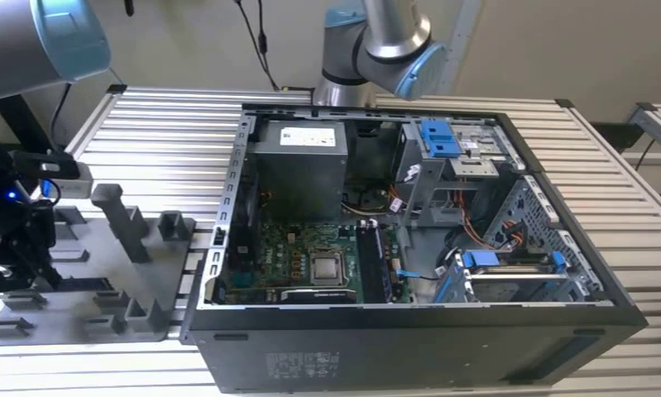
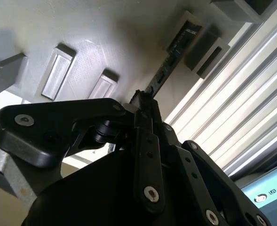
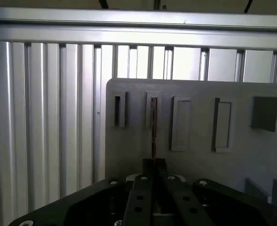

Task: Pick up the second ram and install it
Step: 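Pick up the second ram and move it above second insertion slot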

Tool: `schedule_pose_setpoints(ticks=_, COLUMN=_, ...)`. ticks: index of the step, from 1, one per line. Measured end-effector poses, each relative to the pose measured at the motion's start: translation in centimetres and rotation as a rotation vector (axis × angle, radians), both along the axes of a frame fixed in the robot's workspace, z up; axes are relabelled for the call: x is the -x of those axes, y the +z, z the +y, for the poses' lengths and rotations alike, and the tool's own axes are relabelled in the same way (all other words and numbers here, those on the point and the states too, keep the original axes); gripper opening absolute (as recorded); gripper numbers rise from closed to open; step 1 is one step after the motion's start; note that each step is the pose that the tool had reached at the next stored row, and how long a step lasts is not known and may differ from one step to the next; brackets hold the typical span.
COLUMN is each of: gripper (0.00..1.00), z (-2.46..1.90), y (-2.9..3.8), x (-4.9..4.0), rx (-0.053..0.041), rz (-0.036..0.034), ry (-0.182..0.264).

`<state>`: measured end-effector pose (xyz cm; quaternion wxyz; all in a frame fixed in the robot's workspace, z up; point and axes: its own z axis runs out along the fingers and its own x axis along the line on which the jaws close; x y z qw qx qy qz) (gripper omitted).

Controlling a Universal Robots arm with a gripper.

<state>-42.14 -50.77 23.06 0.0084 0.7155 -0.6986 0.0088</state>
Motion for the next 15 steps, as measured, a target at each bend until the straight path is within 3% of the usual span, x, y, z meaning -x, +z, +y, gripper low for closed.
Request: schedule_pose_setpoints(ticks=15, gripper=0.14, z=-0.01, y=1.73, x=-0.01, rx=0.0, rz=0.0, ry=0.0)
